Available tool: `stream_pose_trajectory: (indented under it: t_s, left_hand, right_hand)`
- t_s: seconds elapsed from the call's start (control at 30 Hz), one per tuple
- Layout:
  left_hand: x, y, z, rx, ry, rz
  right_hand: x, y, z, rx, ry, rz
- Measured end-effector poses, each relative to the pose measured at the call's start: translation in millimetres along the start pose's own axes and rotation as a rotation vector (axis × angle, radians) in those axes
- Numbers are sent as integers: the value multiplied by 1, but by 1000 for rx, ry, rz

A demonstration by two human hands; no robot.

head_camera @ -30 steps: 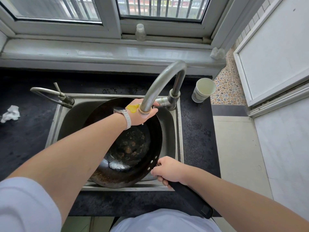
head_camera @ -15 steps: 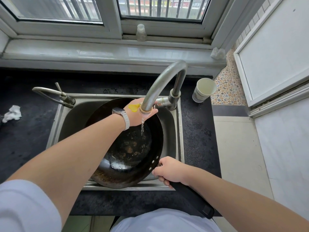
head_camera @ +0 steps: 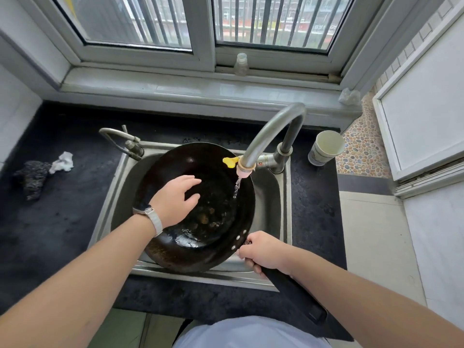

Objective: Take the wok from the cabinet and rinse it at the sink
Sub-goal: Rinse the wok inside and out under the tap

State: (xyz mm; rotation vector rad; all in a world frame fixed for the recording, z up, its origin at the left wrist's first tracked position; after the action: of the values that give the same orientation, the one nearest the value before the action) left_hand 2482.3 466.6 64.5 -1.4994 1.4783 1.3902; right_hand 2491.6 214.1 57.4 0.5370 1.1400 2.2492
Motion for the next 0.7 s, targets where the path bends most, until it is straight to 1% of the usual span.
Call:
stream_pose_trajectory:
  t_s: [0.1,0.2,0.3,0.37,0.5,0.7]
  left_hand:
    - [-2,23,23,-129,-83,-101]
    - [-7,43,41,-210,-191,-201]
    - [-12,59,61,-319,-231,-258]
    - [-13,67,70,-391,-216,-279]
    - [-13,74,79,-491,-33,-295]
    - [-1,70,85,-553,443,-148]
  right_hand:
    - [7,2,9,-23,31,-19]
    - [13,5,17,-51,50,-32]
    - [16,11,25,-80,58,-48]
    - [17,16,28,-91,50,-61]
    - [16,31,33,-104,12,-96]
    - [10,50,36,-139,28,-163]
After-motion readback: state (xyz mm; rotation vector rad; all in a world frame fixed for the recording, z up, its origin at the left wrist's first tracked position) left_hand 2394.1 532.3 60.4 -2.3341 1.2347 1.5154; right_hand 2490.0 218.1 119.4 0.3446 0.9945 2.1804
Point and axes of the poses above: each hand's wrist, its own y-axis away from the middle knuckle, its own x-axis out of the palm, z = x × y, the point moved 3 cm from there along -y, towards the middle knuckle, and after that the axes turned 15 degrees about -y, right-handed, at the moved point
